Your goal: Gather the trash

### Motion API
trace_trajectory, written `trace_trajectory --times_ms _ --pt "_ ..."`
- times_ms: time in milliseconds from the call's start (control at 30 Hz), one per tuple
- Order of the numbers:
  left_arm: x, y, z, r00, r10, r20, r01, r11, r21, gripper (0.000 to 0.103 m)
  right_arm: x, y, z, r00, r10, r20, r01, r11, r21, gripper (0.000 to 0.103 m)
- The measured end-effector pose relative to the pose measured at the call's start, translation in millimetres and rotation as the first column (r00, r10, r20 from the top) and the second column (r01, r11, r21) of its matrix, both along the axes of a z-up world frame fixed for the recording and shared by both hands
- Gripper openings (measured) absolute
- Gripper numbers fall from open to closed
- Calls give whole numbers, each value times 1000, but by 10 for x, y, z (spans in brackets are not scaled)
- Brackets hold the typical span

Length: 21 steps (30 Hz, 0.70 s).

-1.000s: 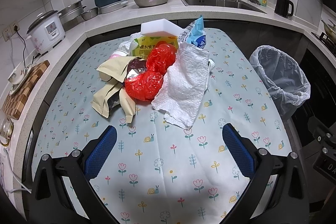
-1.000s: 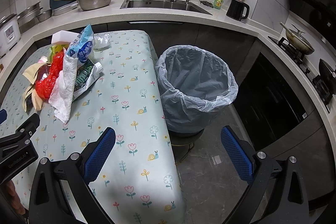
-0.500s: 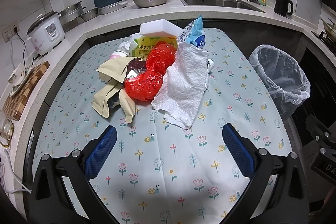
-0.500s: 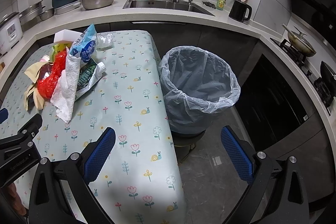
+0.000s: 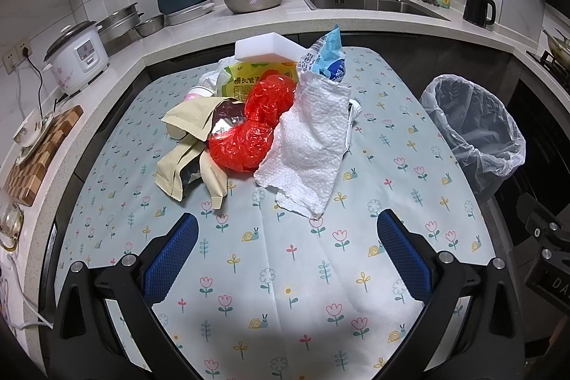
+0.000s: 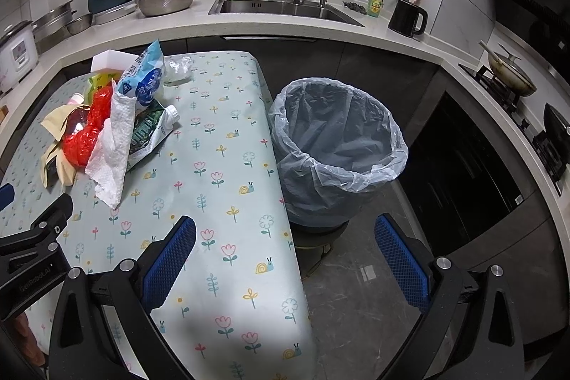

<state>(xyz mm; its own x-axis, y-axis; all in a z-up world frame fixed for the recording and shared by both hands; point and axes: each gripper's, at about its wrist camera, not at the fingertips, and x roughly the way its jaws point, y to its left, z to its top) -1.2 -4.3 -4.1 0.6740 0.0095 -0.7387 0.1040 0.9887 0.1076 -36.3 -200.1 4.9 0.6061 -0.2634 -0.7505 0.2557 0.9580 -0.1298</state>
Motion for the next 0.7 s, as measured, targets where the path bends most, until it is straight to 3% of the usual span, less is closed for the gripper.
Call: trace_trajectory --times_ms 700 --pt "-20 -31 0 1000 -6 -1 6 1000 3 96 -23 -76 -38 1000 -6 -3 6 1000 4 96"
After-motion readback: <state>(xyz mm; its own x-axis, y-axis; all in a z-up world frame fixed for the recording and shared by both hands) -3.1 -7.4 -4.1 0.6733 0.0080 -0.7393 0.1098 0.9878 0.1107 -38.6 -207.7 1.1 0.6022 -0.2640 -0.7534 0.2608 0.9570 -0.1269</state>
